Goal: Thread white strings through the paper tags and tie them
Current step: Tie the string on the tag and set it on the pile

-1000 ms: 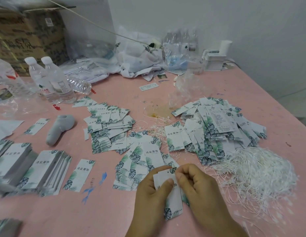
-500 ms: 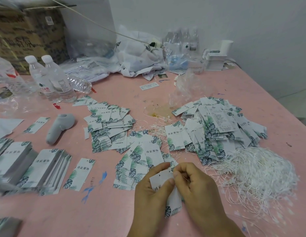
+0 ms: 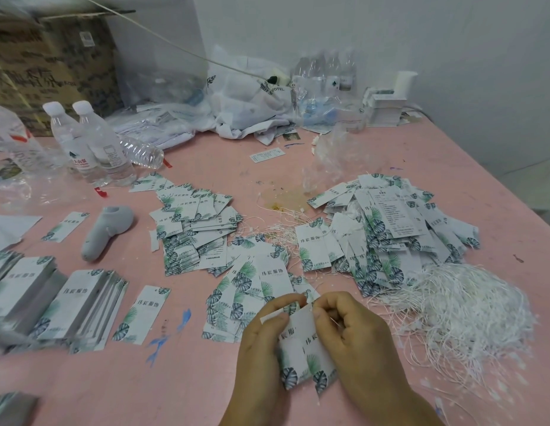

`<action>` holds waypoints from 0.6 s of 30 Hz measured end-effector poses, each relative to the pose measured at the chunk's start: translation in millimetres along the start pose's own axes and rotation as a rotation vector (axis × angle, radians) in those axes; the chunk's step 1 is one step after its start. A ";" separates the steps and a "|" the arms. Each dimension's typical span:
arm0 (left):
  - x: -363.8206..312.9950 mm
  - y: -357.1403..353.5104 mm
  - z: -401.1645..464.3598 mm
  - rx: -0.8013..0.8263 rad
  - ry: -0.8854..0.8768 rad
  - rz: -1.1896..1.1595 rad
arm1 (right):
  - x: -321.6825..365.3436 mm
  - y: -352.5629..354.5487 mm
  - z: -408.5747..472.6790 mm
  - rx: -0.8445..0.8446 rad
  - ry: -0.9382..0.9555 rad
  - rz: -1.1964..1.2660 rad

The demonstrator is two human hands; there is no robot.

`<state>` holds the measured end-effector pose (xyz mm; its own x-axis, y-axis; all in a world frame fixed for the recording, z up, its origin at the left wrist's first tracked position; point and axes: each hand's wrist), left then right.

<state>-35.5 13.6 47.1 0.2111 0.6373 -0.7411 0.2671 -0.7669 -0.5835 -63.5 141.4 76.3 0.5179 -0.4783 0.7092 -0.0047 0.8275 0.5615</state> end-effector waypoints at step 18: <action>-8.6 -0.3 -1.6 0.007 0.023 0.025 | -1.5 -1.0 -3.2 0.037 0.009 0.049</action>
<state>-35.9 8.5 54.2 0.2391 0.6193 -0.7479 0.2547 -0.7832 -0.5671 -61.5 142.2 73.3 0.5243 -0.4342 0.7325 -0.0616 0.8386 0.5412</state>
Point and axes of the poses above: each hand's wrist, its own z-axis towards the middle knuckle, its own y-axis out of the back of the hand, x = y × z, and after that the axes turned 10 degrees about y, right-handed
